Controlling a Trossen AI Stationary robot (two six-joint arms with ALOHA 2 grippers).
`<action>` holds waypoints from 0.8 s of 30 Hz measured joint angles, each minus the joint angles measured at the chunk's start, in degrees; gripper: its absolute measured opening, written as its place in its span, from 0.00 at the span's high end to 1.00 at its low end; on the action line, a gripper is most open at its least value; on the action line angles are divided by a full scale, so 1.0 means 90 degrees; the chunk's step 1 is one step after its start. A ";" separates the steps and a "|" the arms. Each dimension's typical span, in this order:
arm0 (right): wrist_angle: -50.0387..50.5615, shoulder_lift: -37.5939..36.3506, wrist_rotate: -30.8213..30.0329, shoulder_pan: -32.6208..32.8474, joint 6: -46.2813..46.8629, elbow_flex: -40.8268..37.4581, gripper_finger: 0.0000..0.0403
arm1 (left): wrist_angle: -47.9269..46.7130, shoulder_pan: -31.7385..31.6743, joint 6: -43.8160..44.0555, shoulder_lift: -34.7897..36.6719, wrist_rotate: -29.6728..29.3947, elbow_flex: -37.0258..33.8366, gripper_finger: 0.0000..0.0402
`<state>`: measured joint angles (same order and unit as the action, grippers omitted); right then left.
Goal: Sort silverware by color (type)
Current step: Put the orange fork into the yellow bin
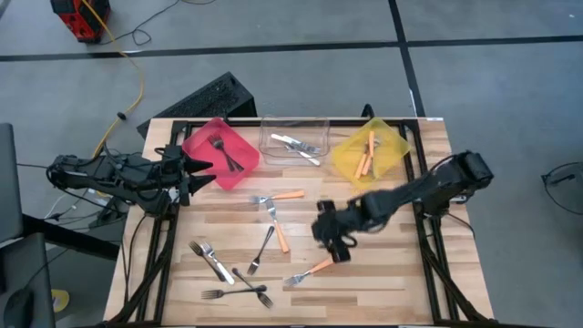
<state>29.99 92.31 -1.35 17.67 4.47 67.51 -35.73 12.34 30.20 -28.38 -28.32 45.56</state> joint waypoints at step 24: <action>-0.0490 0.1759 -0.0038 0.1139 0.0625 0.0186 0.37 | -0.0109 0.0002 0.0123 -0.0067 0.0112 0.0000 0.45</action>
<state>25.59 108.14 -1.69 27.92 10.09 69.18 -36.71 12.36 31.31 -28.99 -27.31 45.56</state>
